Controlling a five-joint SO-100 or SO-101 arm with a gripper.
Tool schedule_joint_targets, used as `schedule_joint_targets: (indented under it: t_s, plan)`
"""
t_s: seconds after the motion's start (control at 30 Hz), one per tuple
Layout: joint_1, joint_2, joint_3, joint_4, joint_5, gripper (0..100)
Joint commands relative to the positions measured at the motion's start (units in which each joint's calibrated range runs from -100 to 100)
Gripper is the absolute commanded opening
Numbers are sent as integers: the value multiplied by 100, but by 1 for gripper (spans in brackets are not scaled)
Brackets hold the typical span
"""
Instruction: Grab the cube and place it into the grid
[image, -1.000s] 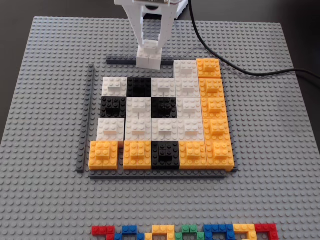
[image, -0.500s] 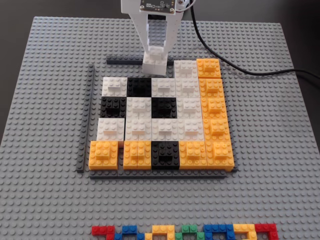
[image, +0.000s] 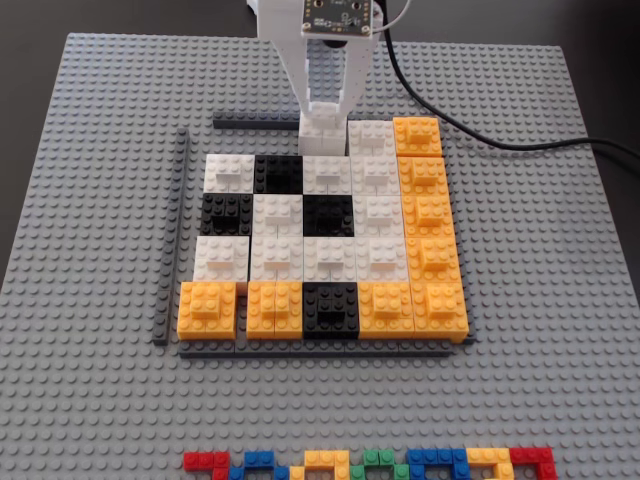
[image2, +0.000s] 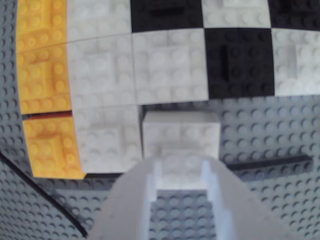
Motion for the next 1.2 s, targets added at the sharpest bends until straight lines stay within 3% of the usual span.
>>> schedule_joint_targets:
  t_s: [0.0,0.83,1.17]
  plan:
    - [-81,45,-76,-66,-63,7]
    - [-176,97,233,-413,-5,7]
    - [-176,80,287,-462,-29,14]
